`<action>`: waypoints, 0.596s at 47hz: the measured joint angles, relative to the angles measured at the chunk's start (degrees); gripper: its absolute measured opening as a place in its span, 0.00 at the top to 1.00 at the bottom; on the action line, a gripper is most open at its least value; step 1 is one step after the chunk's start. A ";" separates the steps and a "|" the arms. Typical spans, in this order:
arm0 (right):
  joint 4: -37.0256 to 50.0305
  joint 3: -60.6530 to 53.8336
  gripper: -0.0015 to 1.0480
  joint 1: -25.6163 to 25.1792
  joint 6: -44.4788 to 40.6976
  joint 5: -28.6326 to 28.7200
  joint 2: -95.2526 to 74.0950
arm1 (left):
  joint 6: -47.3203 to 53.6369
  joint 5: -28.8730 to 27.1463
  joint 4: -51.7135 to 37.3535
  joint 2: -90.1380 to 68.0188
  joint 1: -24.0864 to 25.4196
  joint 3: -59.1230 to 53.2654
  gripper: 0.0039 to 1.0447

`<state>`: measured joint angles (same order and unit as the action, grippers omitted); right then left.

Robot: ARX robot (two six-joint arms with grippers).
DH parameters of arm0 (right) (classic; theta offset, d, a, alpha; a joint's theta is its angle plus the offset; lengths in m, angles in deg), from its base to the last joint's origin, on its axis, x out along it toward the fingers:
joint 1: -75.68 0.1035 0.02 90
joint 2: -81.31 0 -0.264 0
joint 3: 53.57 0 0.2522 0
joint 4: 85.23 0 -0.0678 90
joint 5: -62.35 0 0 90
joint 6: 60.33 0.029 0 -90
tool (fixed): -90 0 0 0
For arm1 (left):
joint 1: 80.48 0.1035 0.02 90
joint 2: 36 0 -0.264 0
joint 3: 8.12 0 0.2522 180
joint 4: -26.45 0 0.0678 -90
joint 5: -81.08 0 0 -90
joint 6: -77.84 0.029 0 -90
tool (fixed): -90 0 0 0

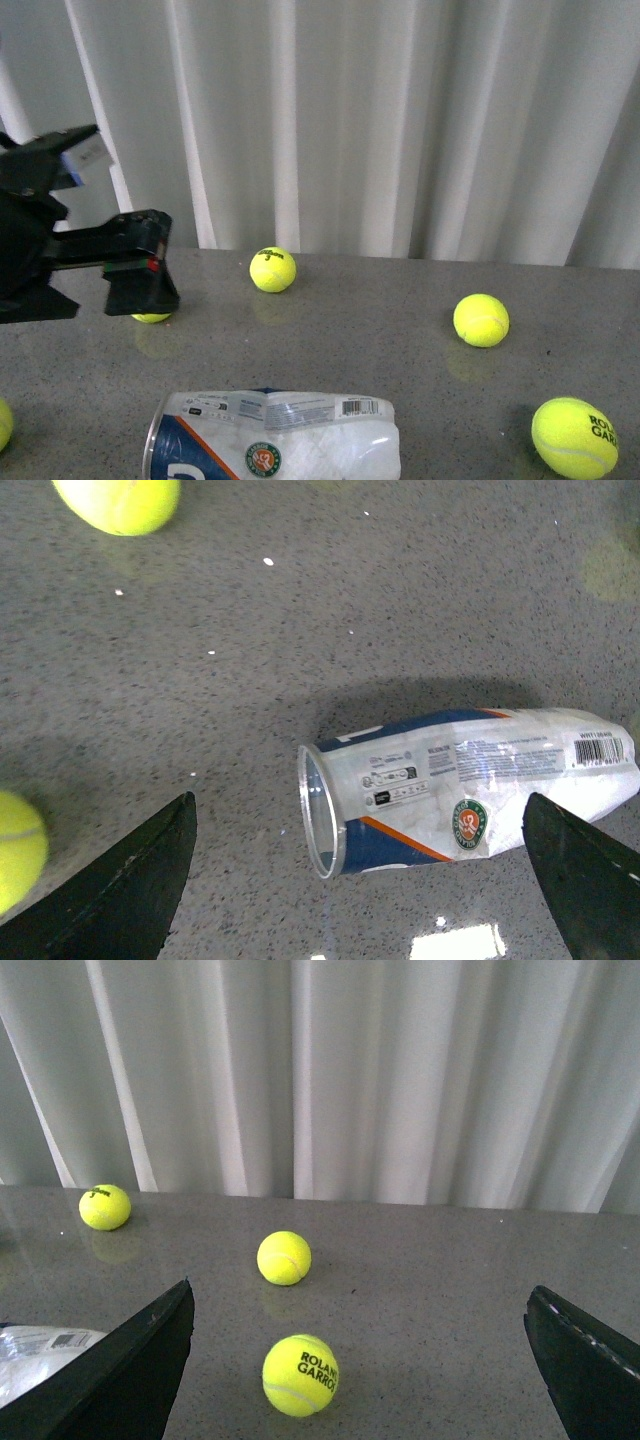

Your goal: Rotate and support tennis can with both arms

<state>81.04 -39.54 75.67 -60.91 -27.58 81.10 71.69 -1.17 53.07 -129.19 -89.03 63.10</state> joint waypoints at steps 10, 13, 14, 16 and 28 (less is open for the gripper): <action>0.00 0.00 0.07 0.00 0.00 0.02 0.00 | 1.18 -0.28 -1.92 -10.45 -0.52 2.93 0.06; 0.00 0.00 0.07 0.00 0.00 0.02 0.00 | 0.37 1.46 -2.29 -12.09 -0.13 2.89 0.06; 0.00 0.00 0.07 0.00 0.00 0.02 0.00 | 0.20 1.86 -2.51 -12.39 -0.02 2.86 0.06; 0.00 0.00 0.07 0.00 0.00 0.02 0.00 | -0.59 2.89 -3.72 -13.09 0.13 2.58 0.06; 0.00 0.00 0.07 0.00 0.00 0.02 0.00 | -4.66 7.50 -6.54 -15.47 0.09 0.35 0.06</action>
<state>81.04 -39.54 75.67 -60.91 -27.55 81.10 67.03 6.33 46.54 -144.66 -88.95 63.45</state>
